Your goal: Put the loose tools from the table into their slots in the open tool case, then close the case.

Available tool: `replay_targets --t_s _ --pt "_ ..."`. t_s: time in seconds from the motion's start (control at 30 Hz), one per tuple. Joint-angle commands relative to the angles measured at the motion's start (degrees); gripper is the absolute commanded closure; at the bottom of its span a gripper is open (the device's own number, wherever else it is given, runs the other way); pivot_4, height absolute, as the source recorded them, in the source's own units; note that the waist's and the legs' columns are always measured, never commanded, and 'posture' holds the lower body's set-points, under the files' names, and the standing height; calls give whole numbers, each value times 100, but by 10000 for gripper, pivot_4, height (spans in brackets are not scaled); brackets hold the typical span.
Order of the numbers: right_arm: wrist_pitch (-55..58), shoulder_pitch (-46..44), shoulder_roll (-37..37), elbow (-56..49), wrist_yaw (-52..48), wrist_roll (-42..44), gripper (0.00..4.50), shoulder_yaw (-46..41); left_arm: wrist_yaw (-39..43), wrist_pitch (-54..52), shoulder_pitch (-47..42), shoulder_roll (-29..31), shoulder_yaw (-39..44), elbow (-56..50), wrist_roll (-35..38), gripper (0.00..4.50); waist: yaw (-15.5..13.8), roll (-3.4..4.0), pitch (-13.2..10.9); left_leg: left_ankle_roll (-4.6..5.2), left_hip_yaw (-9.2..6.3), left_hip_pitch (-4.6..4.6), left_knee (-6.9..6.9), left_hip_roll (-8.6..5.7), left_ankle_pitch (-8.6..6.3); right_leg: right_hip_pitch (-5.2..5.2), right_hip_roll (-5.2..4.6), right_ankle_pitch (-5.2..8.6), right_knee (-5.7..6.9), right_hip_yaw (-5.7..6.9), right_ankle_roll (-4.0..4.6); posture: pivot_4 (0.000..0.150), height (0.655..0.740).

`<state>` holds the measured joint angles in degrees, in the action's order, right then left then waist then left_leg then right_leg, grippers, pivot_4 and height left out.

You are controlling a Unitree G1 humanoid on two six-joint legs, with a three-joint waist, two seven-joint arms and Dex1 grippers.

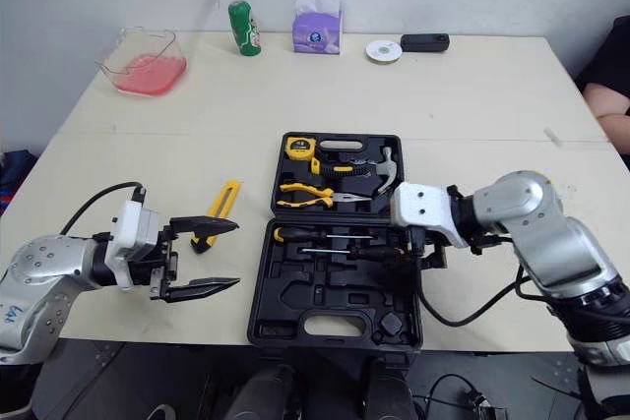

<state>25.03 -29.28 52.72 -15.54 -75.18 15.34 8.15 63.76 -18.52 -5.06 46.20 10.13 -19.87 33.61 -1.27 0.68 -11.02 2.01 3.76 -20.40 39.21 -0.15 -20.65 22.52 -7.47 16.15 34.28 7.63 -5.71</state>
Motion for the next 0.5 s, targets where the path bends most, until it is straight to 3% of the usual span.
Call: replay_targets --t_s 0.03,0.17,0.27,0.5 --pt "40 347 -130 -187 -214 798 211 -473 -25 3 -13 -3 67 -206 98 0 -9 0 0 0 0 0 0 0 0 0 0 0 0 0 0 1500 7400" --pt "-13 638 -541 -162 -77 1299 211 -702 -56 -14 -56 -20 38 -224 85 0 3 -1 0 2 3 2 1 -2 1 -2 0 -1 4 -1 -1 1500 7400" --pt "-146 840 -900 -56 191 1427 7538 -808 -56 -17 -62 -11 24 -237 77 0 13 -1 0 1 5 6 1 -1 1 -1 -1 0 11 -4 0 1500 7400" --pt "-1055 1153 -1464 411 568 911 42548 -580 -75 -146 -141 28 -21 -307 103 0 6 -1 1 2 8 6 1 -7 1 0 1 0 14 -4 1 1500 7400"
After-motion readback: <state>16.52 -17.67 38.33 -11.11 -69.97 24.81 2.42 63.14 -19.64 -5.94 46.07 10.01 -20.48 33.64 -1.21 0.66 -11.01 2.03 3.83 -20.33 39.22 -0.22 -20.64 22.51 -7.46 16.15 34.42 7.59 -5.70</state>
